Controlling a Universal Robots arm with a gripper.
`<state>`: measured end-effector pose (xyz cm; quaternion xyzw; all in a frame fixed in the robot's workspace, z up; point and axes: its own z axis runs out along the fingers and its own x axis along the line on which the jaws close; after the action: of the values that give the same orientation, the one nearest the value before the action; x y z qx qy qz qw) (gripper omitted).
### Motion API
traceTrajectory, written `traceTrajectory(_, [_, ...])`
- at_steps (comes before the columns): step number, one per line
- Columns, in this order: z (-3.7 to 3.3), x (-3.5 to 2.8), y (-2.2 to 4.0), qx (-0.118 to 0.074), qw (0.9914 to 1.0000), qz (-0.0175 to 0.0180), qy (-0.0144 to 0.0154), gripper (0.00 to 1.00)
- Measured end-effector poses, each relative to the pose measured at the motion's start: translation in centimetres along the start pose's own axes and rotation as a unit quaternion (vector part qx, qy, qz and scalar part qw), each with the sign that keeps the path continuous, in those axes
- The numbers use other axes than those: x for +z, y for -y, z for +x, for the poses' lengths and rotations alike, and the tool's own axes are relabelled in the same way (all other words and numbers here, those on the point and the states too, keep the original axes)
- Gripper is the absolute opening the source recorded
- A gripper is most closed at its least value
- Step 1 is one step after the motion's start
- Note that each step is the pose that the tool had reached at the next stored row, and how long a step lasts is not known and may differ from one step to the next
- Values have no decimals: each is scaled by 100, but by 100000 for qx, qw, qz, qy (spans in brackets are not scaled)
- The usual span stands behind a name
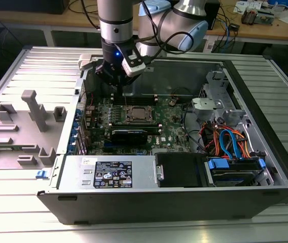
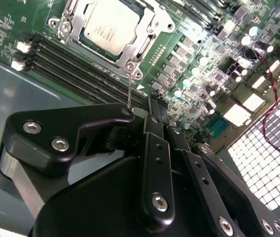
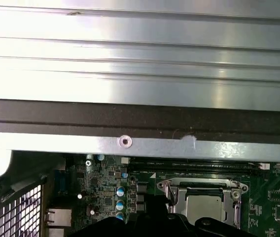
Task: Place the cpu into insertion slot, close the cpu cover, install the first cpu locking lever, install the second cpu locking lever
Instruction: 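Install the first cpu locking lever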
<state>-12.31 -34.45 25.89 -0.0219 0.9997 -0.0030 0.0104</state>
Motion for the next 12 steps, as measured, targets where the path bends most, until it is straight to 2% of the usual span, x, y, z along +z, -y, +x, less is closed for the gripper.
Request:
traceTrajectory(8, [0,0,-5,0,100000,-4,4,11])
traceTrajectory(12, [-2,0,-52,0,100000,-2,2,11])
